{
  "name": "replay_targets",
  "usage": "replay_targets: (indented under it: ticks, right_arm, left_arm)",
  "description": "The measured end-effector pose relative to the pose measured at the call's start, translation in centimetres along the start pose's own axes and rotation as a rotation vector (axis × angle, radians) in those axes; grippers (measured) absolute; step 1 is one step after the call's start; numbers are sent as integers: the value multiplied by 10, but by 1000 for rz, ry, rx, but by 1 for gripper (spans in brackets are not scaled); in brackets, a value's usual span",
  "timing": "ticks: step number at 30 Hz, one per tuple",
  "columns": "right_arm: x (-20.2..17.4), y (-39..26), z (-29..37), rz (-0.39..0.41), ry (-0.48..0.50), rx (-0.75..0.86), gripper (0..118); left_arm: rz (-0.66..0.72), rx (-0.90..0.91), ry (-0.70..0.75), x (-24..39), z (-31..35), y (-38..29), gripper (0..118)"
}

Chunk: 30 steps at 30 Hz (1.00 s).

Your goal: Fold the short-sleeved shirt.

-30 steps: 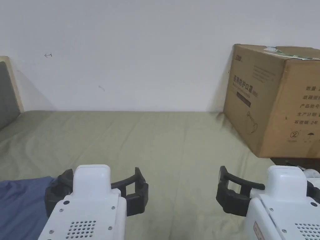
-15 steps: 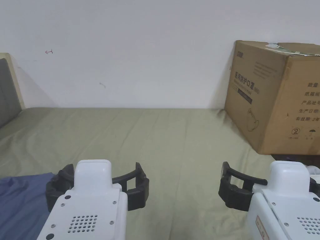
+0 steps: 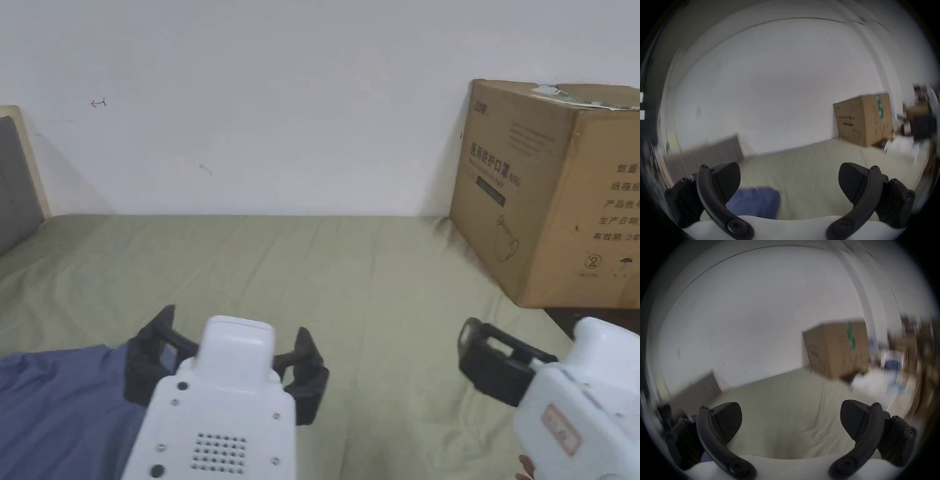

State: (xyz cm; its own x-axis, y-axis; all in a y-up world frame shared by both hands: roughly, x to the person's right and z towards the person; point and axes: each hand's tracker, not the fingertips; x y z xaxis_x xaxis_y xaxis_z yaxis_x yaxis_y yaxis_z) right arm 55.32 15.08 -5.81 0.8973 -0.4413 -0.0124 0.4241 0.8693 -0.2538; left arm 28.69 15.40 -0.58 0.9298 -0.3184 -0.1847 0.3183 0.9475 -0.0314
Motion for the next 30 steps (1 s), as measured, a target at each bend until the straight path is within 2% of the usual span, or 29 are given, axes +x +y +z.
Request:
replay_targets:
  ticks: [2,3,4,5,6,7,8,9,12,14,15,18,20,22,23,24,25,28,30]
  right_arm:
    - [33,-5,-8,-459,-14,-99,118]
    - [54,-15,-14,-721,-24,-166,118]
    - [74,-27,-17,-910,-35,-213,118]
    - [86,-39,-19,-1051,-55,-255,118]
    - [94,-50,-18,-1135,-76,-270,118]
    - [99,-58,-17,-1169,-103,-279,118]
    - [103,-65,-15,-1172,-124,-286,118]
    - [105,-66,-13,-1133,-141,-285,118]
    - [94,-50,-9,-959,-145,-241,118]
    - [82,-29,-6,-819,-97,-159,118]
    - [73,-17,-3,-719,-62,-107,118]
    - [27,10,14,-274,39,119,118]
    - [-1,13,20,97,100,270,118]
    - [-27,3,27,461,106,378,118]
    - [-36,-3,28,571,87,380,118]
    - [-40,-10,24,623,74,364,118]
    - [-42,-15,23,620,75,340,118]
    - [-36,-20,20,465,73,249,118]
    - [-33,-23,16,401,68,223,118]
  left_arm:
    - [-354,92,2,23,3,-4,118]
    - [-580,149,8,37,5,-13,118]
    - [-739,186,9,45,6,-21,118]
    - [-862,212,11,50,6,-30,118]
    - [-966,232,19,54,5,-38,118]
    - [-1006,237,18,56,4,-45,118]
    - [-989,228,5,57,4,-47,118]
    - [-937,209,-8,56,4,-44,118]
    - [-634,96,-51,42,-1,-25,118]
    - [-413,33,-41,25,-6,-10,118]
    - [-289,6,-39,10,-10,-3,118]
    - [55,-47,-8,-27,-16,7,118]
    - [270,-44,43,-46,-13,7,118]
    - [426,-34,96,-59,-8,-2,118]
    - [456,-41,109,-61,-6,-6,118]
    - [456,-47,124,-62,-5,-8,118]
    - [418,-47,128,-61,-3,-10,118]
    - [333,-39,145,-56,-1,-12,118]
    - [335,-48,130,-56,-2,-12,118]
